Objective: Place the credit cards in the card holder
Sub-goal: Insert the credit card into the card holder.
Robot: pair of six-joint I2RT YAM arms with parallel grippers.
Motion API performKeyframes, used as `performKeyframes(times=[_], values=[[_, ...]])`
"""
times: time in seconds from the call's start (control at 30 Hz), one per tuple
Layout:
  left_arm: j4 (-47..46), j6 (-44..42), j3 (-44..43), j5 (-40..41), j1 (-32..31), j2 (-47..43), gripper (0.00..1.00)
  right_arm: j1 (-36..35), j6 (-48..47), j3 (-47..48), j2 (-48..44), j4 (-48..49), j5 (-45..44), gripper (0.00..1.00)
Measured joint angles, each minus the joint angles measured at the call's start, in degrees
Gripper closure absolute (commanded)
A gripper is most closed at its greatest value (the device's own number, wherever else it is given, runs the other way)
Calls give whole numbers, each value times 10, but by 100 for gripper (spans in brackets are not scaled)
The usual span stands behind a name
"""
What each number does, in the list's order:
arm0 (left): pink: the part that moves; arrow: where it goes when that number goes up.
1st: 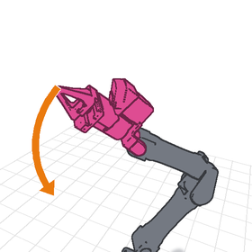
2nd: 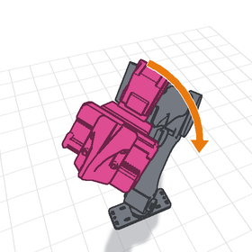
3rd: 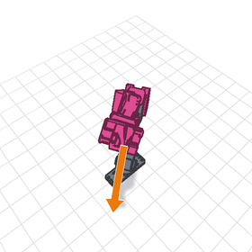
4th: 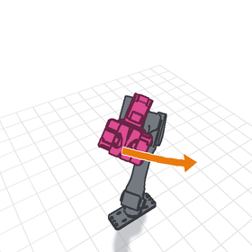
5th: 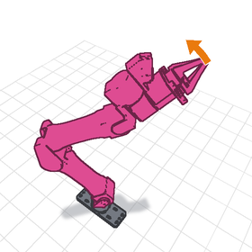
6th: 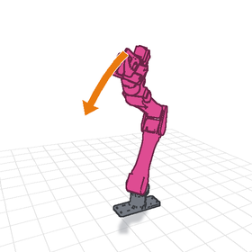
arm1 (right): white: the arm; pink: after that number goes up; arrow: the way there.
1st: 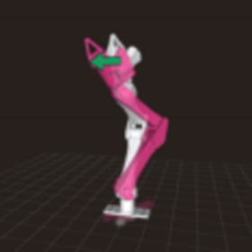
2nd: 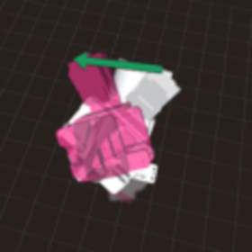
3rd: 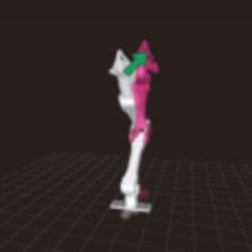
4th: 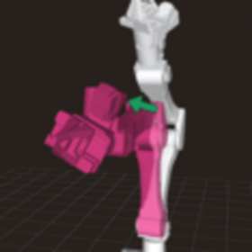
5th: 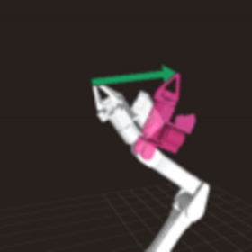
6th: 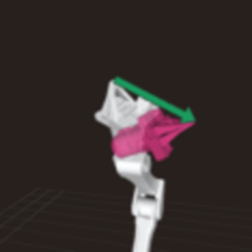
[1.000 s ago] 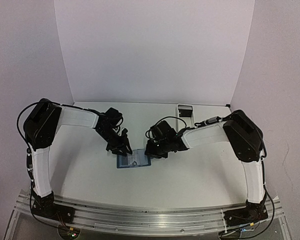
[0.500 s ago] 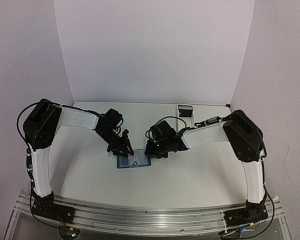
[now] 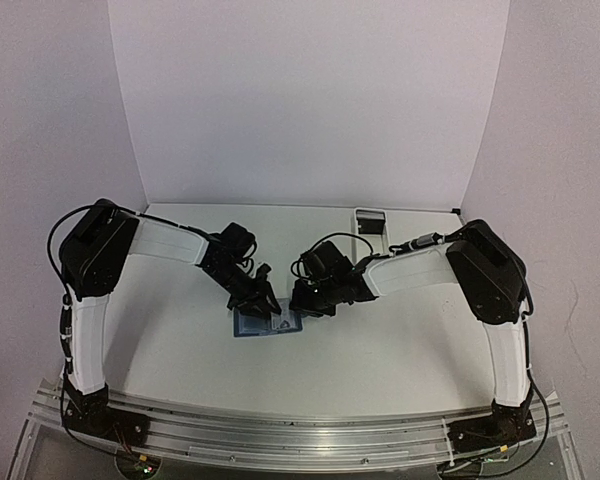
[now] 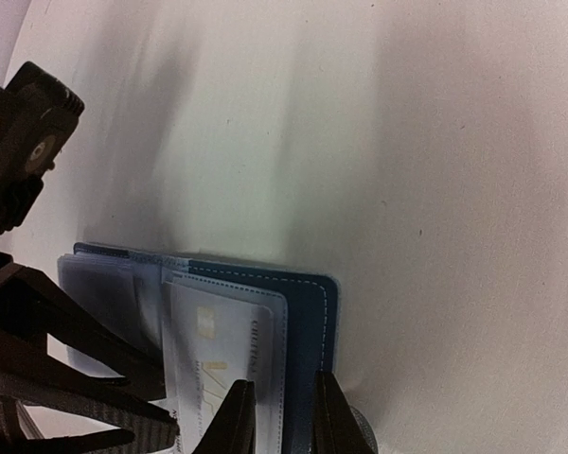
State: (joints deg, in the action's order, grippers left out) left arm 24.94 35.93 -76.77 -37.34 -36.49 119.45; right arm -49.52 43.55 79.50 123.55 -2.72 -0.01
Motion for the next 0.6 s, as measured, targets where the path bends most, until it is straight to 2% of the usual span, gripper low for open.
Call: performKeyframes(times=[0.23, 0.37, 0.6], values=[[-4, 5, -16, -7, -3, 15, 68, 1, 0, 0, 0, -1, 0, 81], [7, -5, -19, -6, -3, 15, 64, 1, 0, 0, 0, -1, 0, 81], [63, -69, -52, 16, 4, 13, 58, 1, -8, 6, -2, -16, -6, 81]])
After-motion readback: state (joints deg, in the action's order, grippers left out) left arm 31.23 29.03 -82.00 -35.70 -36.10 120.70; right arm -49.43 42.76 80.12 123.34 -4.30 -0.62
